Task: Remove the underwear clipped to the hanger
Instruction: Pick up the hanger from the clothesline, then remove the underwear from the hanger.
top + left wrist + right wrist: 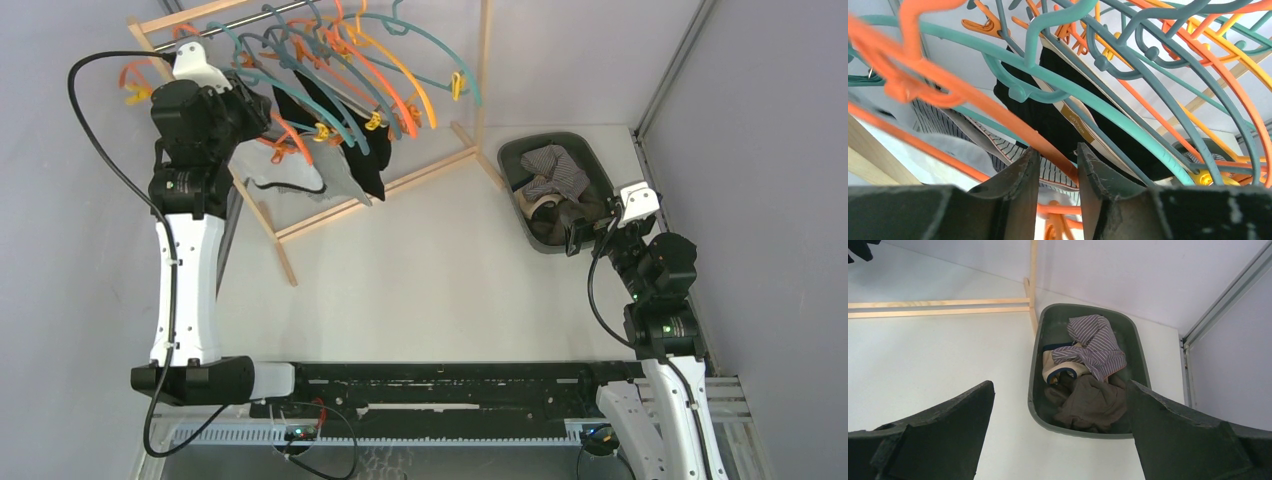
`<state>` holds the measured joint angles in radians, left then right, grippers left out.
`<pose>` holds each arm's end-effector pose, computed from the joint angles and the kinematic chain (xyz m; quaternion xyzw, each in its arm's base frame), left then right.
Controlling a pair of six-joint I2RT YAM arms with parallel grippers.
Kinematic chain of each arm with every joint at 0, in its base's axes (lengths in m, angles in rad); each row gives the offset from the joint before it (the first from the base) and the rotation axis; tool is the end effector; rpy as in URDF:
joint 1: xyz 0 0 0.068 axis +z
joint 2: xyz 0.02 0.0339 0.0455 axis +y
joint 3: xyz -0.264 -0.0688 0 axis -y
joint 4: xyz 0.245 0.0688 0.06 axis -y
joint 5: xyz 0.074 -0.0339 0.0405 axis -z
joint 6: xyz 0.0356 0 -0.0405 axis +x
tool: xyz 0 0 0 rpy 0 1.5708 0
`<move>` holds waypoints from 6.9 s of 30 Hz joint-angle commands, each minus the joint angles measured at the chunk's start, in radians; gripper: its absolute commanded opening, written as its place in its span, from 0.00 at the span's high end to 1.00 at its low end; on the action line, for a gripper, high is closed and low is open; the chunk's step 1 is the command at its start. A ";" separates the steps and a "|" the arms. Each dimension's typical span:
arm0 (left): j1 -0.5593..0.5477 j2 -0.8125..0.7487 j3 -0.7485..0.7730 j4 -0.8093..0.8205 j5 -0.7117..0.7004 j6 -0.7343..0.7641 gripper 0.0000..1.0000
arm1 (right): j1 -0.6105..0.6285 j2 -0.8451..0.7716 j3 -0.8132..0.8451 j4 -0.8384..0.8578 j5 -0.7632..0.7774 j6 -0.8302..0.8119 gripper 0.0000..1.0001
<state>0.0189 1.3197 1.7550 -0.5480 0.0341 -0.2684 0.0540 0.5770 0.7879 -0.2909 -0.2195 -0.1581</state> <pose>0.2601 0.0037 0.5146 -0.0955 0.7396 -0.0955 0.6593 0.1335 0.0150 0.3588 -0.1512 0.7184 0.0453 0.6775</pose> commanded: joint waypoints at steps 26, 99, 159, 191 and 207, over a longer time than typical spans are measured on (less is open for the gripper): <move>-0.006 -0.235 -0.199 0.262 0.096 -0.068 1.00 | 0.019 -0.004 0.001 0.015 -0.010 -0.012 0.00; -0.006 -0.818 -0.412 -0.187 0.079 -0.191 1.00 | 0.068 0.059 -0.005 0.006 -0.026 -0.046 0.00; 0.009 -0.987 -0.386 -0.381 0.762 -0.136 1.00 | 0.072 0.100 -0.024 -0.012 -0.238 -0.068 0.00; -0.007 -0.610 -0.346 -0.202 1.118 -0.157 1.00 | 0.302 0.213 0.278 -0.206 -0.595 -0.373 0.02; -0.253 -0.454 -0.402 -0.109 1.185 -0.111 1.00 | 0.429 0.342 0.441 -0.339 -0.594 -0.467 0.15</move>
<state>-0.1902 0.8364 1.3548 -0.7353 1.1580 -0.4168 0.4595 0.9184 1.1893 -0.5865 -0.7731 -0.5884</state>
